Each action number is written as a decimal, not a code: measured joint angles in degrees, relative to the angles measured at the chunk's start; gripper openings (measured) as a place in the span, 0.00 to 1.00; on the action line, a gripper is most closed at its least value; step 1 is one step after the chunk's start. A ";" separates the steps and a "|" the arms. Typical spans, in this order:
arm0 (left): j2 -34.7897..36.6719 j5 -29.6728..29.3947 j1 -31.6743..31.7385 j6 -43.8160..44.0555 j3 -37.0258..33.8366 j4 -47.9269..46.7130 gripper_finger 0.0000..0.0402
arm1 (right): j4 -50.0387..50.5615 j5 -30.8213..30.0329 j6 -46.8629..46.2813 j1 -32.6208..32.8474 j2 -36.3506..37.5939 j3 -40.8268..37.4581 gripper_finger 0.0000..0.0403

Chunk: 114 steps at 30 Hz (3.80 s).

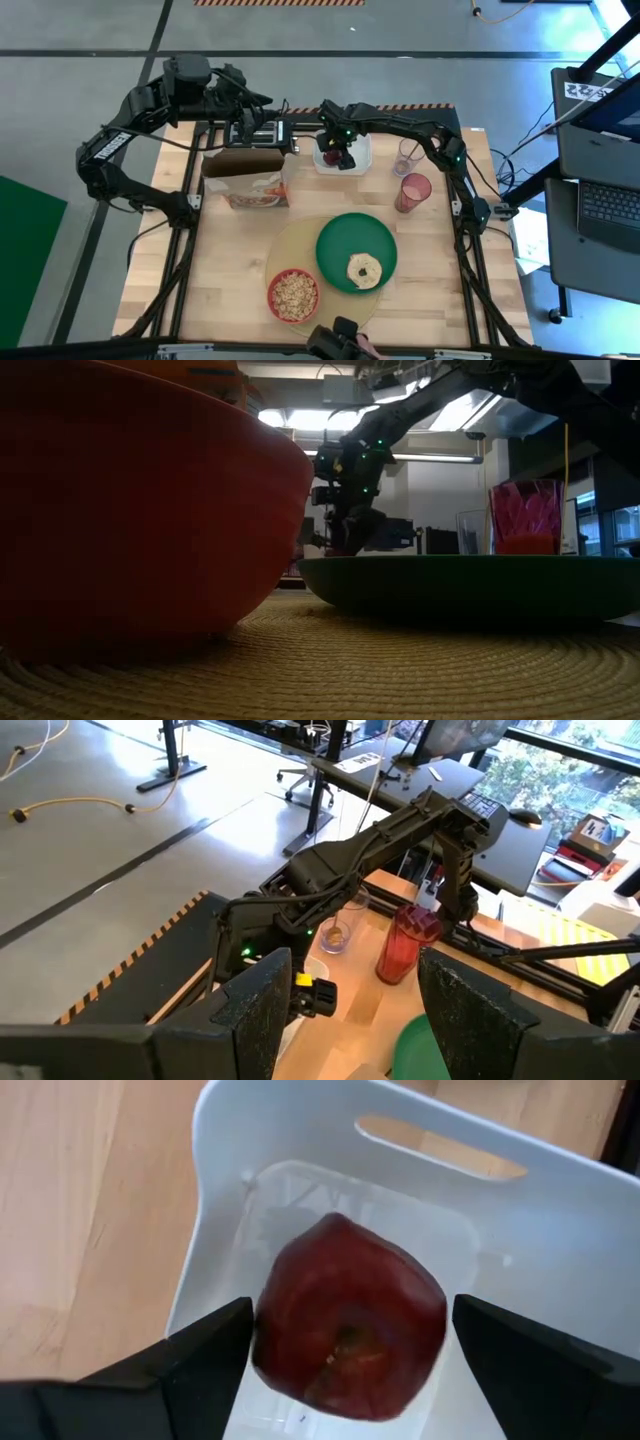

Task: Arrange a breakfast setting
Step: Put the apple on the green plate

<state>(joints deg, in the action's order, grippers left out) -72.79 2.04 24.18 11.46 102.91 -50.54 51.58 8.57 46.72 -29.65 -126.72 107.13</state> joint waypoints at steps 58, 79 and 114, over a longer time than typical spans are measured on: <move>0.00 0.43 0.02 -6.06 0.00 0.22 0.53 | 32.74 -11.94 -33.08 23.84 3.87 26.18 0.63; 0.00 8.04 0.02 -7.56 0.00 0.02 0.53 | 38.47 -19.05 -50.51 31.19 5.06 26.16 0.62; -0.88 8.38 0.00 -7.56 0.02 0.21 0.53 | 1.23 -16.29 -70.56 41.25 18.49 -19.19 0.65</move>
<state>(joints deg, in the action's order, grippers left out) -73.68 10.43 24.18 3.90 102.94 -50.33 52.81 -7.73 -23.84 11.60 -108.22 87.94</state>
